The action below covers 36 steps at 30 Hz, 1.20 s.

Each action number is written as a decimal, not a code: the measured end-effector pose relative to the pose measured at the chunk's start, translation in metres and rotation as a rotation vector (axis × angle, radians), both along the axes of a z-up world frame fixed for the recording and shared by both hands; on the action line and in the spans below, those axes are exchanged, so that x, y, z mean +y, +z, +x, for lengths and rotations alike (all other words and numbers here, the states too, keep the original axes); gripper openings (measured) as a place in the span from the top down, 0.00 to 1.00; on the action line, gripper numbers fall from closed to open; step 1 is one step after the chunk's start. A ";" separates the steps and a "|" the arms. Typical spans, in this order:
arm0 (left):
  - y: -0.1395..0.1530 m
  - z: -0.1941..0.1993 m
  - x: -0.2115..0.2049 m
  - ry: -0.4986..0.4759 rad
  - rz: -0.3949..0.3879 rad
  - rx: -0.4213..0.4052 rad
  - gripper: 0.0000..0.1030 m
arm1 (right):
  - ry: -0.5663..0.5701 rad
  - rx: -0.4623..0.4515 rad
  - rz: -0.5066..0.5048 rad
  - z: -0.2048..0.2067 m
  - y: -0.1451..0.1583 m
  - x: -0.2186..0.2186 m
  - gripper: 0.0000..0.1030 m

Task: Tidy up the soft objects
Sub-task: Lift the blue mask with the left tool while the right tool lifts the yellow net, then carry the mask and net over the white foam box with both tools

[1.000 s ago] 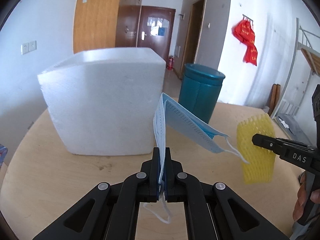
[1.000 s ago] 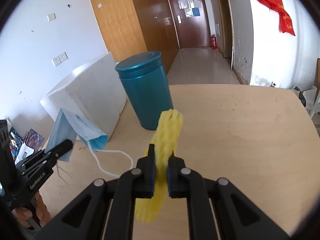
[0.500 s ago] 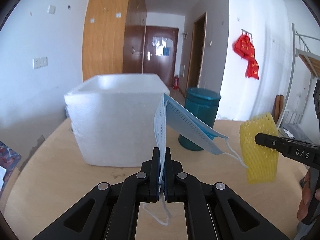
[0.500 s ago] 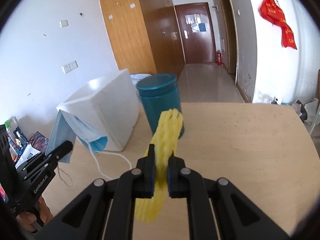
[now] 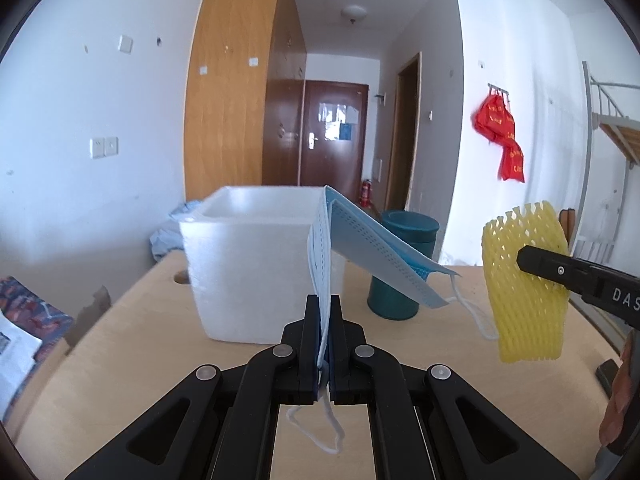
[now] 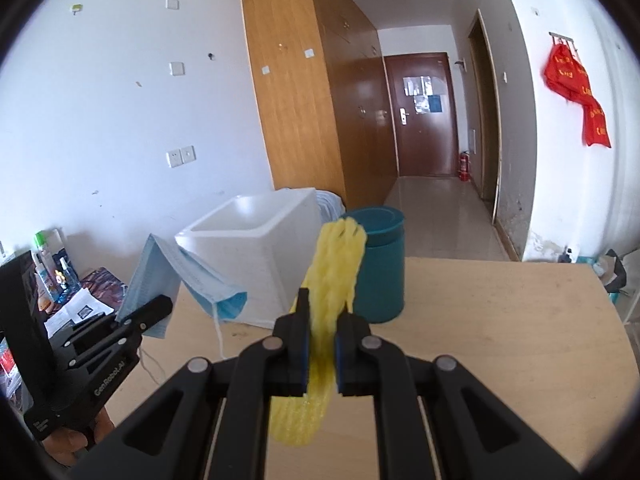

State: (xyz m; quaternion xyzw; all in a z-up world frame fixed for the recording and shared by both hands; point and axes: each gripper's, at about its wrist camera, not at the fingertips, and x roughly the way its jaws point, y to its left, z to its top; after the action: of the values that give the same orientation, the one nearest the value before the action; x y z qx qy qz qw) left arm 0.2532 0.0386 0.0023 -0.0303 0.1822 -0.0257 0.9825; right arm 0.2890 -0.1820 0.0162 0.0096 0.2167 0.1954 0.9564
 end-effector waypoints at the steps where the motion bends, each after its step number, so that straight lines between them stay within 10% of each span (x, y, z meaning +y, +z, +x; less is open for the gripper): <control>1: 0.002 -0.003 0.001 0.005 -0.001 -0.005 0.98 | 0.005 -0.003 0.002 -0.001 0.001 0.002 0.88; 36: 0.030 -0.039 0.040 0.139 0.040 -0.096 0.98 | 0.084 -0.090 -0.043 -0.023 0.020 0.061 0.88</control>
State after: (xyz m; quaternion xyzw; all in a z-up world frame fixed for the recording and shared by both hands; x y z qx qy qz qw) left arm 0.2143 0.0791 0.0325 -0.0222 0.1328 0.0450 0.9899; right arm 0.2659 -0.1215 0.0362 -0.0288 0.1780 0.2311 0.9561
